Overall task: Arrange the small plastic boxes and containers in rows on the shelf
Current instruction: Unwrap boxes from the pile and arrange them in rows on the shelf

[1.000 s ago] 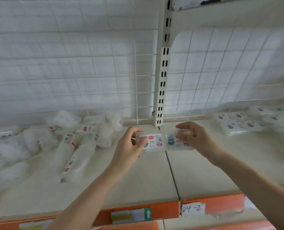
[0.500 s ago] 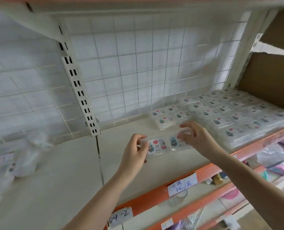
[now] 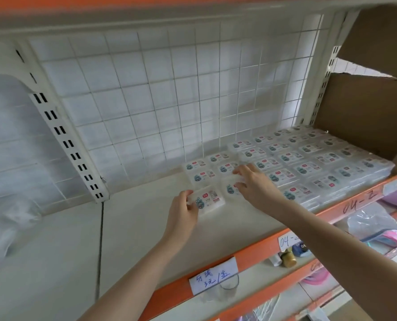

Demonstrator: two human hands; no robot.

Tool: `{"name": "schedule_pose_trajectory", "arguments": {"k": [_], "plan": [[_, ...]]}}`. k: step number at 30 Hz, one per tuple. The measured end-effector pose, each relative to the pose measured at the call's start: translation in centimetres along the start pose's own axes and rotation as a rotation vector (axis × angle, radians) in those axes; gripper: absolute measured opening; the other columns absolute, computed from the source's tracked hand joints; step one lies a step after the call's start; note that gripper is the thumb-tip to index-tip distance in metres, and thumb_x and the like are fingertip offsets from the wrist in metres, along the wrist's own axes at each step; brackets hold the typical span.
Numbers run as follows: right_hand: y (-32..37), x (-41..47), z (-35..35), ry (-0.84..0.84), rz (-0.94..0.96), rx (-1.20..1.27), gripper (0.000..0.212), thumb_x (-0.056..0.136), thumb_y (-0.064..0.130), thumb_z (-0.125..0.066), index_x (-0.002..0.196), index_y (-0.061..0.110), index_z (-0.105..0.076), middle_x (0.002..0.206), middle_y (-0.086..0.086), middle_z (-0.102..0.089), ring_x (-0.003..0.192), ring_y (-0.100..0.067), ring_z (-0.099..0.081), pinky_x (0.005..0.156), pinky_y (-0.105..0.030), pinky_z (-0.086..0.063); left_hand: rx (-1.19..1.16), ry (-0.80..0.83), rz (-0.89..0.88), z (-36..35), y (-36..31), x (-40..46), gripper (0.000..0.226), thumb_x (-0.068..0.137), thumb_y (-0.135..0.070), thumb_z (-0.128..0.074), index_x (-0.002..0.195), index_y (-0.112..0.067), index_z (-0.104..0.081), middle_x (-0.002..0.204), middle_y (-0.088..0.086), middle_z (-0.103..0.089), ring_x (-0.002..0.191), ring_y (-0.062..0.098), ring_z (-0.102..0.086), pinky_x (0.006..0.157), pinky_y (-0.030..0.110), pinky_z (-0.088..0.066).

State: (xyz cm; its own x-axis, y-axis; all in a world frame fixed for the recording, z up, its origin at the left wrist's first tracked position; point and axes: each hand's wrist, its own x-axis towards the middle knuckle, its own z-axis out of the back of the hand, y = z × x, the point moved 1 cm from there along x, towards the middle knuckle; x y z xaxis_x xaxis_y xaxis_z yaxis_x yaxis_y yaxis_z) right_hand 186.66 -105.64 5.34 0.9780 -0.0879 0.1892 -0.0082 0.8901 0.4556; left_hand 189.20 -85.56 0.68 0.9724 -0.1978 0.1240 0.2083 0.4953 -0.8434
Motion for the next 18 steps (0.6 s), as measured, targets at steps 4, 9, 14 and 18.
{"name": "schedule_pose_trajectory", "arguments": {"k": [4, 9, 14, 18], "plan": [[-0.7, 2.2, 0.6, 0.088, 0.001, -0.012, 0.026, 0.098, 0.013, -0.044, 0.122, 0.007, -0.053, 0.125, -0.012, -0.052, 0.097, -0.022, -0.055, 0.078, -0.025, -0.040, 0.094, 0.018, 0.046, -0.7, 0.0, 0.7, 0.046, 0.094, -0.013, -0.050, 0.138, -0.008, -0.037, 0.133, 0.011, -0.039, 0.111, 0.022, -0.053, 0.090, 0.031, -0.049], [-1.6, 3.0, 0.6, 0.122, 0.070, -0.066, 0.025, 0.098, 0.010, -0.041, 0.116, 0.006, -0.058, 0.115, -0.012, -0.060, 0.092, -0.020, -0.055, 0.077, -0.027, -0.044, 0.362, -0.036, -0.059, -1.0, -0.2, 0.1, 0.051, 0.091, -0.021, -0.056, 0.138, -0.013, -0.038, 0.137, 0.006, -0.037, 0.129, 0.021, -0.031, 0.102, 0.029, -0.033], [-1.5, 1.7, -0.6, 0.045, 0.188, -0.194, 0.031, 0.095, 0.014, -0.046, 0.125, 0.015, -0.052, 0.133, -0.004, -0.046, 0.127, -0.025, -0.035, 0.099, -0.036, -0.038, 0.524, -0.030, -0.194, -1.3, -0.4, 0.0, 0.039, 0.093, -0.020, -0.054, 0.130, -0.013, -0.048, 0.132, 0.001, -0.042, 0.123, 0.022, -0.034, 0.096, 0.031, -0.040], [-1.5, 0.3, -1.4, 0.147, 0.258, -0.329, 0.038, 0.094, 0.035, -0.052, 0.128, 0.021, -0.045, 0.134, 0.000, -0.041, 0.128, -0.021, -0.034, 0.105, -0.034, -0.031, 0.501, -0.039, -0.224, -1.9, -0.7, 0.4, 0.034, 0.092, -0.011, -0.052, 0.127, -0.011, -0.052, 0.128, 0.002, -0.046, 0.122, 0.022, -0.036, 0.095, 0.030, -0.040]]}}
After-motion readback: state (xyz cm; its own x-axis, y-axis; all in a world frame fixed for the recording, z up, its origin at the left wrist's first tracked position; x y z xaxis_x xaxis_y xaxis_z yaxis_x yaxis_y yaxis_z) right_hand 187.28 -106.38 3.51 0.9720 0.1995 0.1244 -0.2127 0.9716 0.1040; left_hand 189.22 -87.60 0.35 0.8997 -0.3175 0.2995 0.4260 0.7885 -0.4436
